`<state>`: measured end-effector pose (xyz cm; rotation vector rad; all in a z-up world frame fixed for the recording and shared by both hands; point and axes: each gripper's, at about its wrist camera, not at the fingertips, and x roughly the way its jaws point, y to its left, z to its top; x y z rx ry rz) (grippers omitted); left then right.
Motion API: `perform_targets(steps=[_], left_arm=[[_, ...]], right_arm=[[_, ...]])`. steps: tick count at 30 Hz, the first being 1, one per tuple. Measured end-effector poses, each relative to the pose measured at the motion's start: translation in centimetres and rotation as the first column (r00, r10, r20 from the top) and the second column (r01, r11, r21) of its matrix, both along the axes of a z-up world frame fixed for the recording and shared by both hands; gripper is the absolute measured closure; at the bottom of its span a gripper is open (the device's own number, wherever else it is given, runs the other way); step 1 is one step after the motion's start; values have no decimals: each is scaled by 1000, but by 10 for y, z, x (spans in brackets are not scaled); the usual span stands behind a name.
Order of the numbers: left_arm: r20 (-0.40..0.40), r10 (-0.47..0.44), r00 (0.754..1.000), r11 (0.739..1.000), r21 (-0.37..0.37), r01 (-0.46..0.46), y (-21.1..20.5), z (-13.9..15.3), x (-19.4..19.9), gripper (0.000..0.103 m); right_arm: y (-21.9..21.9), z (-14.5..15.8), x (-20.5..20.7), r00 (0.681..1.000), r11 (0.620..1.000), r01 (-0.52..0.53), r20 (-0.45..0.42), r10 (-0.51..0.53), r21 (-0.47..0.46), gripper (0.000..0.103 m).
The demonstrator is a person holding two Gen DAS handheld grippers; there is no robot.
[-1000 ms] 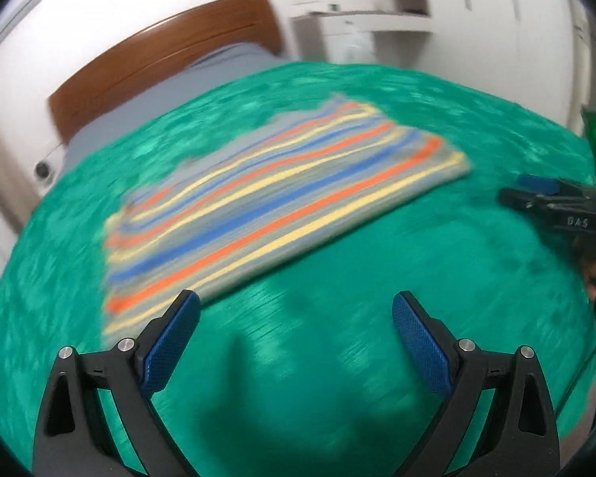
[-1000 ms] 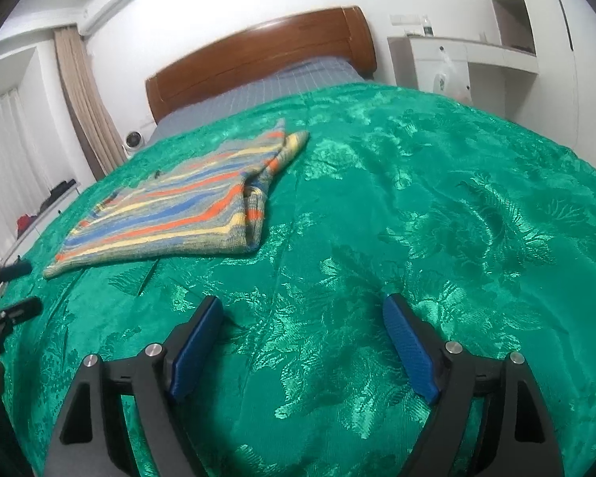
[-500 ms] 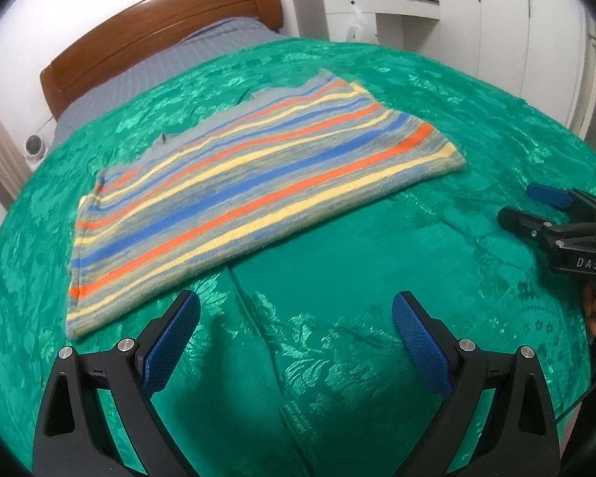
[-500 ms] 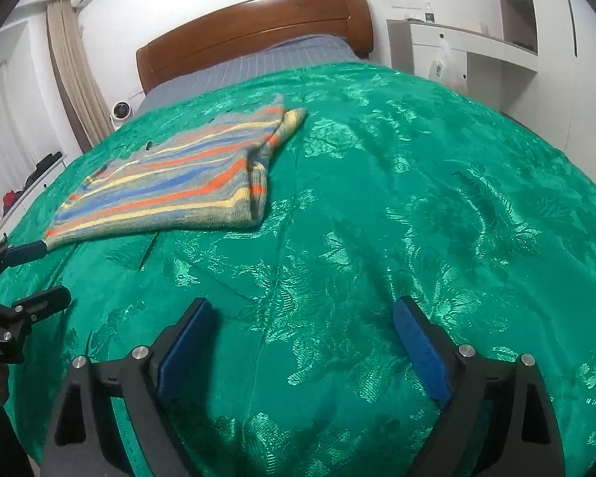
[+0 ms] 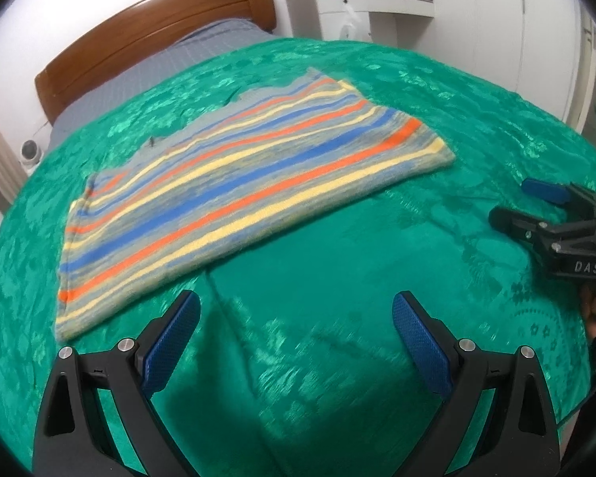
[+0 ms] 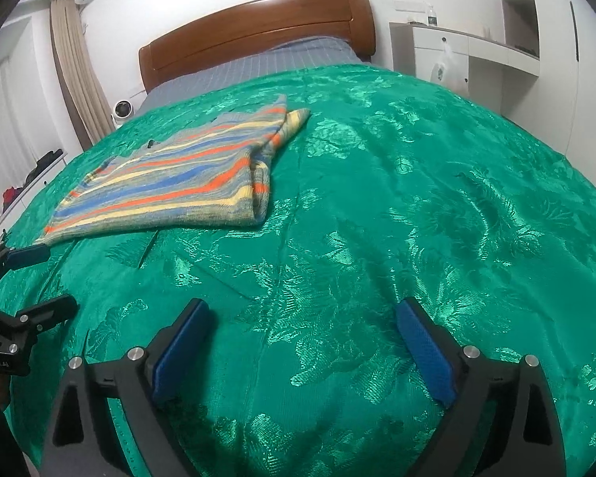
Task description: Fold small clothes
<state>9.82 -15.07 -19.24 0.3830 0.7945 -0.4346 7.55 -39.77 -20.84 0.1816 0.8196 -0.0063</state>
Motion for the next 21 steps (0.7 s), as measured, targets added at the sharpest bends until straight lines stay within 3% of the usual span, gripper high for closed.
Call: perform_targets(steps=[4, 7, 12, 14, 15, 16, 17, 18, 21], left_arm=[[52, -88, 995, 996, 40, 86, -37, 9, 9, 5], [66, -161, 985, 986, 54, 158, -72, 12, 23, 5], [36, -220, 975, 972, 98, 215, -137, -8, 58, 8], [21, -251, 968, 964, 95, 248, -153, -14, 64, 23], [19, -265, 964, 960, 92, 263, -157, -16, 64, 44], [23, -280, 960, 957, 87, 277, -160, -16, 63, 74], [53, -276, 960, 957, 112, 269, -164, -18, 61, 85], [69, -271, 960, 958, 118, 262, -163, -18, 60, 89], [84, -257, 963, 966, 22, 256, -147, -9, 60, 94]], right_arm=[[-17, 16, -3, 1000, 993, 17, 4, -18, 117, 9], [-55, 37, 2, 996, 973, 65, 38, -75, 220, 9], [-101, 47, 59, 1000, 944, 2, -15, 4, 330, 10], [-112, 45, 89, 998, 905, -52, -21, 67, 423, 13], [-116, 42, 109, 994, 870, -82, -25, 108, 487, 15], [-117, 38, 127, 990, 846, -98, -38, 138, 524, 19], [-116, 34, 149, 983, 827, -116, -54, 174, 549, 20], [-112, 29, 169, 975, 811, -137, -69, 213, 568, 23], [-94, 3, 230, 941, 771, -147, -152, 302, 620, 26]])
